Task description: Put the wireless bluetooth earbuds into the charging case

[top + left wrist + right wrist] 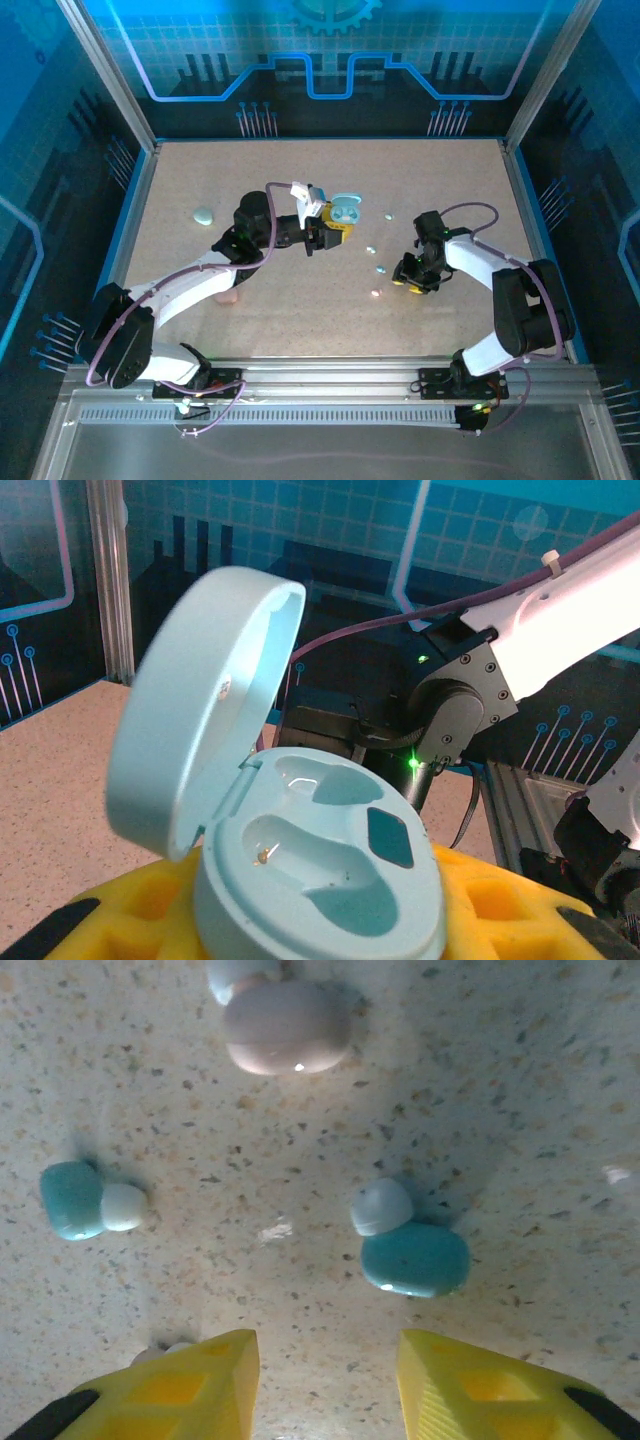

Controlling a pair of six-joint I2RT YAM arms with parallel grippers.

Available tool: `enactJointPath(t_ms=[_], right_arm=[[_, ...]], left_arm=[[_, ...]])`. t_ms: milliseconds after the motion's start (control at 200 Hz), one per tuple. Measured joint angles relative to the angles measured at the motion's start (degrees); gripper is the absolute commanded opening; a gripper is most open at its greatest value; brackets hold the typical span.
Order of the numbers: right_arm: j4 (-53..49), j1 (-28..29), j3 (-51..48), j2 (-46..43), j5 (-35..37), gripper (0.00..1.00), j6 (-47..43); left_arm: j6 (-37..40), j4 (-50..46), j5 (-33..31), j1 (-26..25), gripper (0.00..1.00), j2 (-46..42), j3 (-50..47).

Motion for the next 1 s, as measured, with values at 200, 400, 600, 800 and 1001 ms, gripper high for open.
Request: enactJointPath(t_ms=[200, 400, 600, 800, 1001], right_arm=[[1.2, 0.0, -0.5, 0.0, 3.1, 0.44, 0.0], [3.6, -0.9, -0.5, 0.0, 4.8, 0.42, -0.9], [5.3, -1.8, -0.3, 1.6, 4.5, 0.4, -2.6], [4.9, -2.0, 0.3, 2.1, 4.2, 0.38, -4.0], [5.4, -2.0, 0.6, 2.3, 3.7, 0.35, -5.2]], left_arm=[[0.0, 0.0, 0.0, 0.0, 0.35, 0.0, 0.0], [0.0, -0.1, 0.0, 0.0, 0.35, 0.0, 0.0], [0.0, -0.5, 0.0, 0.0, 0.35, 0.0, 0.0], [0.0, -0.5, 0.0, 0.0, 0.35, 0.0, 0.0], [0.0, -0.5, 0.0, 0.0, 0.35, 0.0, 0.0]])
